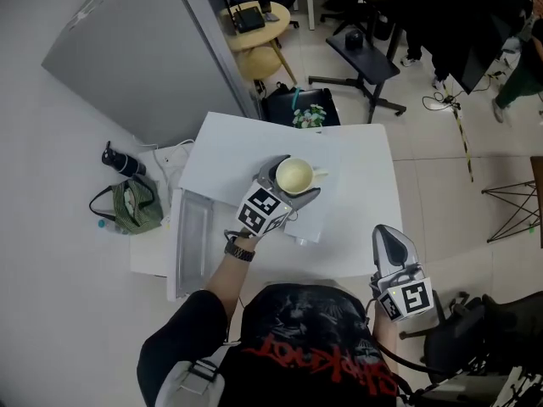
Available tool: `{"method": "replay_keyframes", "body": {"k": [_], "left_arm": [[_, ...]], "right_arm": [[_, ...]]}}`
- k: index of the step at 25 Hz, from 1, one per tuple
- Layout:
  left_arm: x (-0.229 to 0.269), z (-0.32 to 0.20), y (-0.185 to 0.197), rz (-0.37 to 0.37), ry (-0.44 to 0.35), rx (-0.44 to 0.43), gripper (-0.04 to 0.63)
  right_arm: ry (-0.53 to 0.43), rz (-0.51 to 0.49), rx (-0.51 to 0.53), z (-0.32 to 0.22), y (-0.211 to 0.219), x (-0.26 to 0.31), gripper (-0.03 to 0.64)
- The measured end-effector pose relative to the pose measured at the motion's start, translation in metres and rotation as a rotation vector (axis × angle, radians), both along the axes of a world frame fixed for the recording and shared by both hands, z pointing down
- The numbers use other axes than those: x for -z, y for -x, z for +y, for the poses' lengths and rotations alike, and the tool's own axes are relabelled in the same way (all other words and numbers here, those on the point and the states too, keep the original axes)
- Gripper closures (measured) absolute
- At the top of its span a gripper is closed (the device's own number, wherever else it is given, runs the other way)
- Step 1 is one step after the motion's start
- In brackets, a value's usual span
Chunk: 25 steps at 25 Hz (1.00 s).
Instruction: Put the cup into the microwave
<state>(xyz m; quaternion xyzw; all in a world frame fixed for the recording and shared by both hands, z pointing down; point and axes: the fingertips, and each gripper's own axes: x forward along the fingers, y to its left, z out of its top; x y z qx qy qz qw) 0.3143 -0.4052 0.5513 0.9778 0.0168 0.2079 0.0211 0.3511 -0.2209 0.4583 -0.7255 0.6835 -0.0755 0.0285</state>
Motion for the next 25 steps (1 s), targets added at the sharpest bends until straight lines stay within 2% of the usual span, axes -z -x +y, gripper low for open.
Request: {"method": "replay_keyframes", "body": {"k": [5, 9, 15, 19, 25], "left_arm": [[0.018, 0.005, 0.039, 0.102, 0.007, 0.101, 0.129], [0.031, 0.005, 0.087, 0.131, 0.025, 0.225, 0.129], [0.036, -0.005, 0.159, 0.211, 0.115, 0.437, 0.130], [0.011, -0.010, 0.210, 0.192, 0.136, 0.566, 0.129], [-0.038, -0.006, 0.248, 0.111, 0.149, 0.673, 0.129]], "right_arm": [[-0.016, 0.001, 0.061, -0.013, 0.005, 0.004, 0.615], [-0.013, -0.004, 0.165, -0.035, 0.027, 0.004, 0.615], [-0.008, -0.010, 0.362, -0.073, 0.064, 0.002, 0.615], [-0.005, -0.007, 0.486, -0.103, 0.106, 0.000, 0.615], [-0.008, -0.002, 0.624, -0.126, 0.146, 0.002, 0.615]]}}
